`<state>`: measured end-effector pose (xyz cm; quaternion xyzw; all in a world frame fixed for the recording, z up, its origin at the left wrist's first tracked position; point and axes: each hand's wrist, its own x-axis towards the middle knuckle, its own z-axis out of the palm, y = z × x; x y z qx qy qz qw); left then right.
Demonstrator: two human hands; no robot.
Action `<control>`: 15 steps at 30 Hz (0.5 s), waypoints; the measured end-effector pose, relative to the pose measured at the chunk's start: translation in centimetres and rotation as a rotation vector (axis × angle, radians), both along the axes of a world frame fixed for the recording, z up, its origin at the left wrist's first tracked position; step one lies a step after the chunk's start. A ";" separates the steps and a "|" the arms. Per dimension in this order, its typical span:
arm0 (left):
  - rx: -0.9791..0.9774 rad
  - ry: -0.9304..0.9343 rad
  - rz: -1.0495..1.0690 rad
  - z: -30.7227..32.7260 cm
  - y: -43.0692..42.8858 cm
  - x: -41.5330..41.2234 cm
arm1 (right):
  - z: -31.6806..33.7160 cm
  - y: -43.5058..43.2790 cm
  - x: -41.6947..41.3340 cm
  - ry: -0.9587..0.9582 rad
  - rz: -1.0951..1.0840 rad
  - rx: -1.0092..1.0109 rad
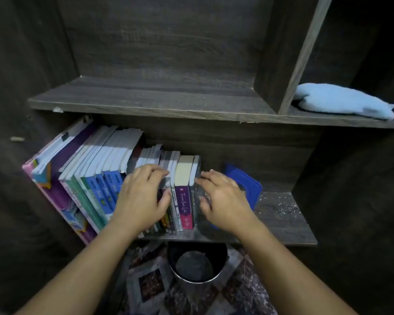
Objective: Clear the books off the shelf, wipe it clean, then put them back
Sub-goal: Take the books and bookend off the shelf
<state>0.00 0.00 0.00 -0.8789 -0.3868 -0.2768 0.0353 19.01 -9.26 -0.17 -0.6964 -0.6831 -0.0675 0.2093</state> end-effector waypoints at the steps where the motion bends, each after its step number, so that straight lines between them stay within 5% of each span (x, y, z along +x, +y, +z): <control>1: -0.014 0.000 -0.001 -0.4 0.2 -0.1 | -0.4 0.3 -0.1 0.006 0.017 -0.013; 8: -0.017 0.180 0.045 -3.7 0.9 -0.3 | -1.6 1.6 -0.5 0.000 0.033 -0.232; 15: 0.005 0.155 0.080 -4.4 0.8 0.3 | -2.4 1.8 -0.9 0.078 0.042 -0.279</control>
